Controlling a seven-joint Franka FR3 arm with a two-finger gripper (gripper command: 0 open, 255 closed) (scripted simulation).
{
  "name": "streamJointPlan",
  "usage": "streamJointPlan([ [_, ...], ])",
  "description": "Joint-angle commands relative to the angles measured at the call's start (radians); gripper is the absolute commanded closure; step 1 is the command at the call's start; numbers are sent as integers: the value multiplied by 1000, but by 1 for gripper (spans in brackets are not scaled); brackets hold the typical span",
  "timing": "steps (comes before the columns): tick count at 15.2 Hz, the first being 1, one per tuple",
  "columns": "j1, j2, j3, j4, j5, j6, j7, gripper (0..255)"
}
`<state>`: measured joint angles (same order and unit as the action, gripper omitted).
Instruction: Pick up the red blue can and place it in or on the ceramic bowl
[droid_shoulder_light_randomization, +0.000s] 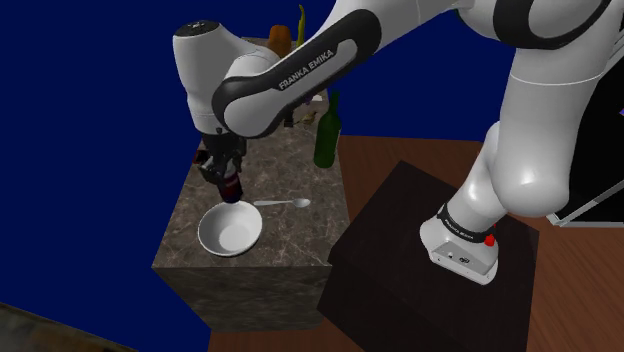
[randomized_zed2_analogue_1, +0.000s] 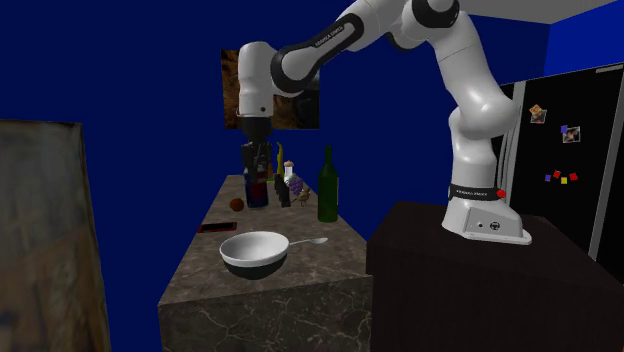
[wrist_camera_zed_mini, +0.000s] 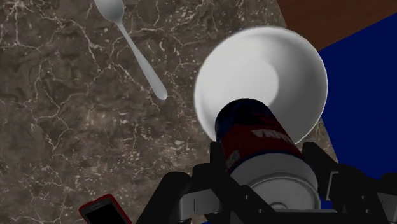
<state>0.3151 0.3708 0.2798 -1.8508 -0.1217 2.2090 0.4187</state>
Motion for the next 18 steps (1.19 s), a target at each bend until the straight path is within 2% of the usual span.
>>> streamJointPlan([
  [1,28,-8,12,3,-2,-12,41,255],
  [3,47,-10,20,7,-5,-19,69,255],
  [18,64,108,-5,-37,-52,139,99,255],
])
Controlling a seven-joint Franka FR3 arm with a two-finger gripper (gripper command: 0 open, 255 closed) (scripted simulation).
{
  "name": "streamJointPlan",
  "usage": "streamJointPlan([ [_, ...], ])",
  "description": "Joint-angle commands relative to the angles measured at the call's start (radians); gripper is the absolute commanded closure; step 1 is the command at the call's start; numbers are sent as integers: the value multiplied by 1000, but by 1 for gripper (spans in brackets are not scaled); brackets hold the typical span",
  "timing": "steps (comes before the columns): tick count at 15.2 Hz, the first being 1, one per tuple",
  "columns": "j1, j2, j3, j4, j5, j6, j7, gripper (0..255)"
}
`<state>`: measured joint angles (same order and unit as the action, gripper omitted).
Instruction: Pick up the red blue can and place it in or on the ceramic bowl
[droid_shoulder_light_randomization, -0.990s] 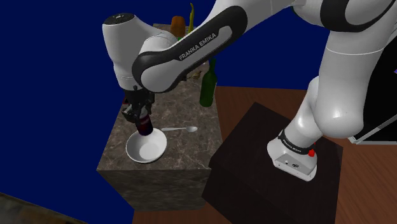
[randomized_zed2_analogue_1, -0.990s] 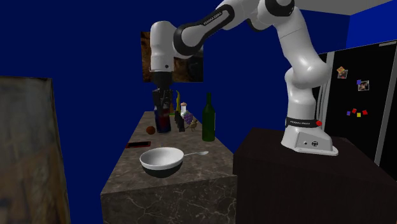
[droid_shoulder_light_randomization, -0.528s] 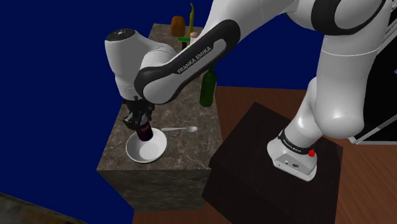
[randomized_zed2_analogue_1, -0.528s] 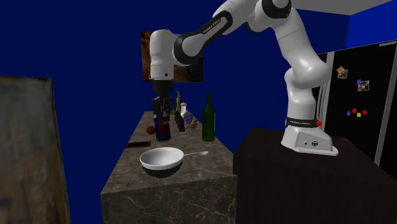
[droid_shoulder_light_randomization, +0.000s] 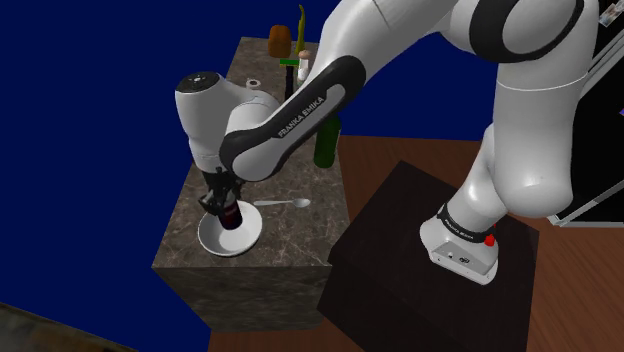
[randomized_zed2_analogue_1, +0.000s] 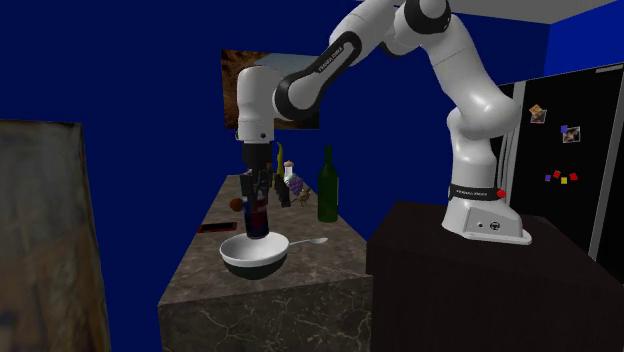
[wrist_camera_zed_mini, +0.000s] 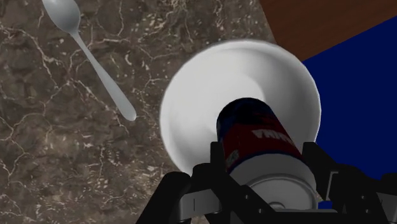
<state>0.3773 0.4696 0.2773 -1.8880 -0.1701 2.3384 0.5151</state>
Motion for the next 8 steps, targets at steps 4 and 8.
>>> streamJointPlan([
  [4,5,31,-7,-4,-12,34,7,0],
  [8,11,74,-26,173,49,-152,107,0],
])
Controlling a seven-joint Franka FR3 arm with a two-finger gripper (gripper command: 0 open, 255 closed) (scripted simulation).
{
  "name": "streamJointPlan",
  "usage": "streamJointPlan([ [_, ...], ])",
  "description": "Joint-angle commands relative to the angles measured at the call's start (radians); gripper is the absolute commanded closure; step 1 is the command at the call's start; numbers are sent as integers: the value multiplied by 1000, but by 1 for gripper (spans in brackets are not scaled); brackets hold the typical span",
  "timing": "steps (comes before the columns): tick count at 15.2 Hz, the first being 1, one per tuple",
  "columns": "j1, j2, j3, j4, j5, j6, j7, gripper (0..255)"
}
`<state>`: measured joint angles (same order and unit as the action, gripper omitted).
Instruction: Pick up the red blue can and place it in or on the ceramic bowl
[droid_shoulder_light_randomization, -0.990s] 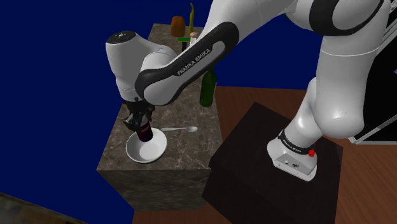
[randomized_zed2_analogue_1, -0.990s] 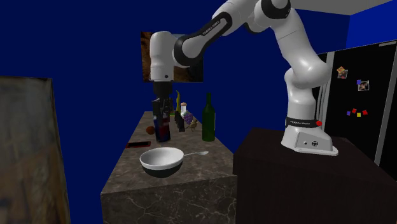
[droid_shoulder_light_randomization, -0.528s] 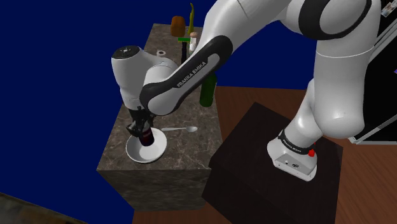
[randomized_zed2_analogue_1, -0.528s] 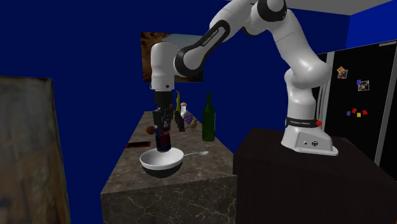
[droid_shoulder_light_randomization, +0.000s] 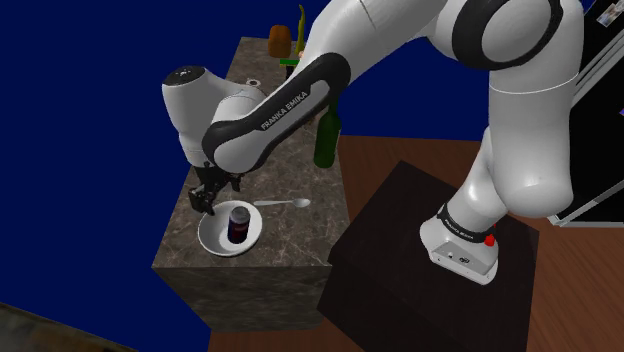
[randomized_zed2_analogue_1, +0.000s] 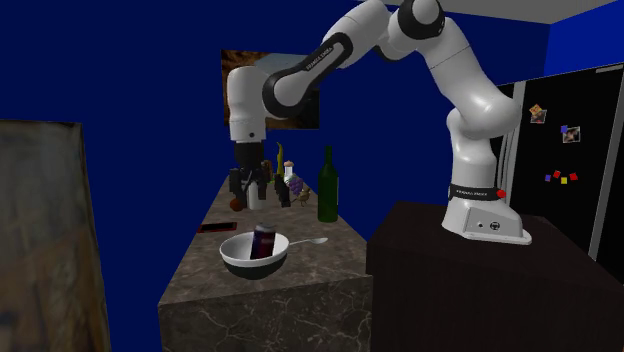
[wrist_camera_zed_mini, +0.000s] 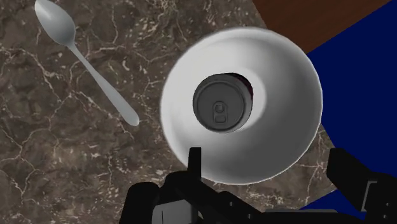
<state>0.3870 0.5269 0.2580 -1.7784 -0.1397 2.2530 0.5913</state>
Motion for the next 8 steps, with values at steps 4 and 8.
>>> streamJointPlan([
  [4,4,48,-14,91,24,-73,56,0],
  [8,8,77,-19,79,17,-33,60,0],
])
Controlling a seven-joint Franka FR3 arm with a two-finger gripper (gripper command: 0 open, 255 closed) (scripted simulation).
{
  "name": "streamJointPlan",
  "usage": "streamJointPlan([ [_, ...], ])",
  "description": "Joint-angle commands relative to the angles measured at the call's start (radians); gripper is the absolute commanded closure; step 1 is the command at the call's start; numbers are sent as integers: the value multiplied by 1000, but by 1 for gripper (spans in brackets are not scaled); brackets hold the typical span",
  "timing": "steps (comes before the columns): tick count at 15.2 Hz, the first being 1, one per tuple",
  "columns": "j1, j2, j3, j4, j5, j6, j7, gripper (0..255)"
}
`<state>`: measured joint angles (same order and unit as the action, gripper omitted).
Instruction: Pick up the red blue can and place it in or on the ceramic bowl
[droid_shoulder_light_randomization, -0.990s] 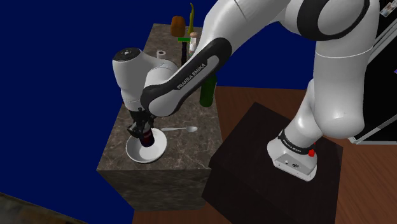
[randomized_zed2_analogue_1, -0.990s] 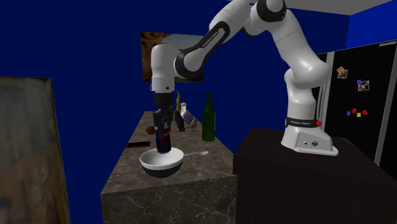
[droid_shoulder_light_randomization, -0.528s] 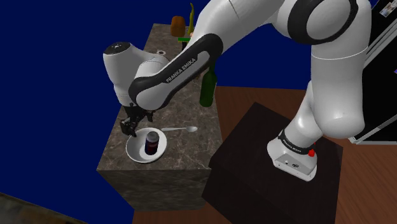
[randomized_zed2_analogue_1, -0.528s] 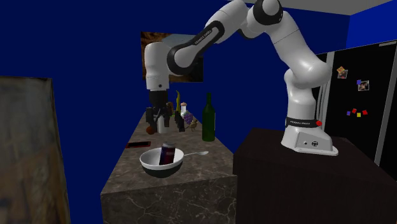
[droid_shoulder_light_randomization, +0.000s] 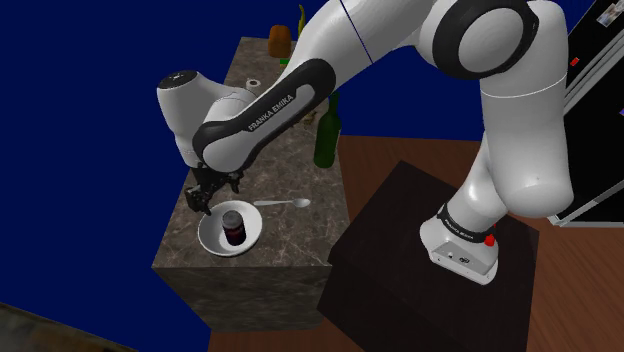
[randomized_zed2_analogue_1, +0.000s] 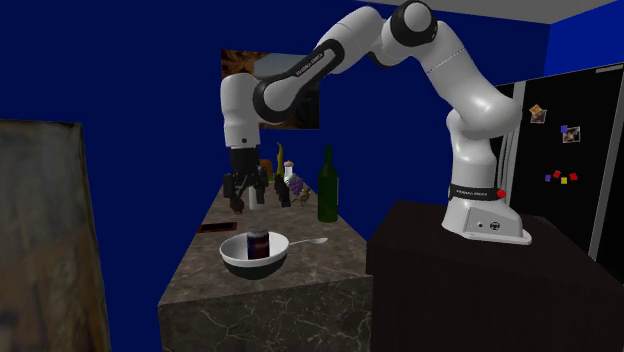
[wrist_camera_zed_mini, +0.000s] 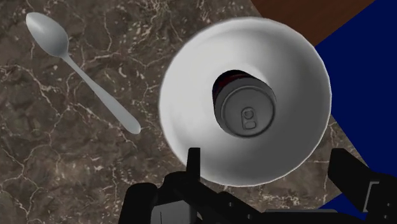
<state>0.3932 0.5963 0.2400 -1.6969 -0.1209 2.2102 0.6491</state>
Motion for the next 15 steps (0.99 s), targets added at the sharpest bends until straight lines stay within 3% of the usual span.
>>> streamJointPlan([
  [1,2,11,-2,-5,-3,16,3,0],
  [8,2,11,-2,-4,-3,16,3,0],
  [9,2,11,-2,-4,-3,16,3,255],
  [15,2,11,-2,-4,-3,16,3,255],
])
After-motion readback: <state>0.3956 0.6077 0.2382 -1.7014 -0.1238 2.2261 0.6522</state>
